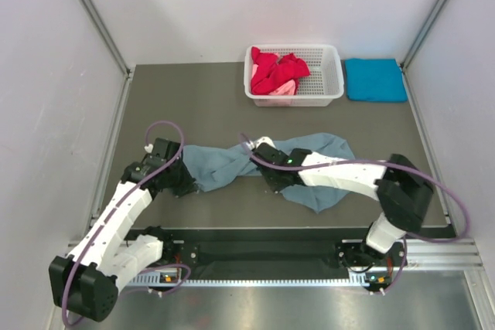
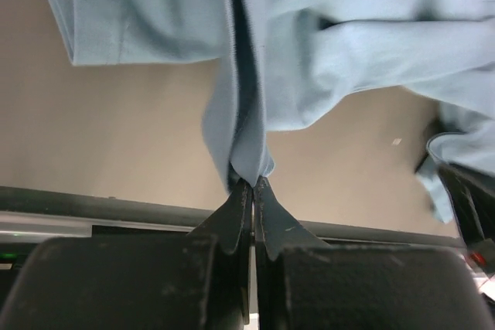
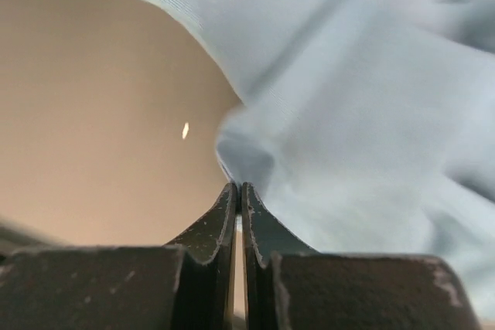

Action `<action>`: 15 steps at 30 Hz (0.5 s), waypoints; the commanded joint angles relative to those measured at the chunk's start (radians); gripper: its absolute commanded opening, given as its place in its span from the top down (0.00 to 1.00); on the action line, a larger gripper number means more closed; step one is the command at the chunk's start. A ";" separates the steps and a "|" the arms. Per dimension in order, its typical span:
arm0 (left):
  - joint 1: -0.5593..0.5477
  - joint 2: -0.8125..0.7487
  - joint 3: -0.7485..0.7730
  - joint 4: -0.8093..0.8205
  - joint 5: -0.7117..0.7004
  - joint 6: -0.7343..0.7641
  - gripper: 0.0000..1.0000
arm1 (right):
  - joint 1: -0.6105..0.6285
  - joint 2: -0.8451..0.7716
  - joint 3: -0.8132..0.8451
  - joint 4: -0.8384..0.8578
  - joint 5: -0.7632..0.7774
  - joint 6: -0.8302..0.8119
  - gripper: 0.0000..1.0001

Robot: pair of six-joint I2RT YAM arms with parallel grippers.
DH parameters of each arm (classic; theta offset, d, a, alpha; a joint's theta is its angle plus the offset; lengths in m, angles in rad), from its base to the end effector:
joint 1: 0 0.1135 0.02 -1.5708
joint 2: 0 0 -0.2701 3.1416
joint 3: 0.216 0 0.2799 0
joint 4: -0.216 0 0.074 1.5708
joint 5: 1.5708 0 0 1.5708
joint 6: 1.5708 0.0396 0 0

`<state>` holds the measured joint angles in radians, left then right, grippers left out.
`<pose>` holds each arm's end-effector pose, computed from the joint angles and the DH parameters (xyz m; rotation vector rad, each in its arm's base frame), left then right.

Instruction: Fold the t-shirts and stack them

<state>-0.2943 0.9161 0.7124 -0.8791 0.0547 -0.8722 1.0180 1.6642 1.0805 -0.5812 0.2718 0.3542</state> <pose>0.1799 -0.0568 0.2309 -0.7603 2.6228 -0.4368 0.1932 0.2929 0.1788 -0.7953 2.5372 0.0653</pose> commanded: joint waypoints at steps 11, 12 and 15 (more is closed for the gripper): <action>0.001 -0.074 0.430 -0.090 -0.220 0.111 1.00 | -0.251 -0.647 0.142 -0.246 0.251 -0.036 1.00; 0.001 -0.066 0.450 -0.092 -0.230 0.117 1.00 | -0.307 -0.668 0.148 -0.246 0.254 -0.055 1.00; 0.001 -0.045 0.521 -0.098 -0.265 0.130 1.00 | -0.392 -0.725 0.180 -0.247 0.265 -0.122 1.00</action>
<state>-0.2943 0.8532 1.1610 -0.9565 -0.1379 -0.7815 0.6884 0.9741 1.2076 -0.7933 0.4862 0.3141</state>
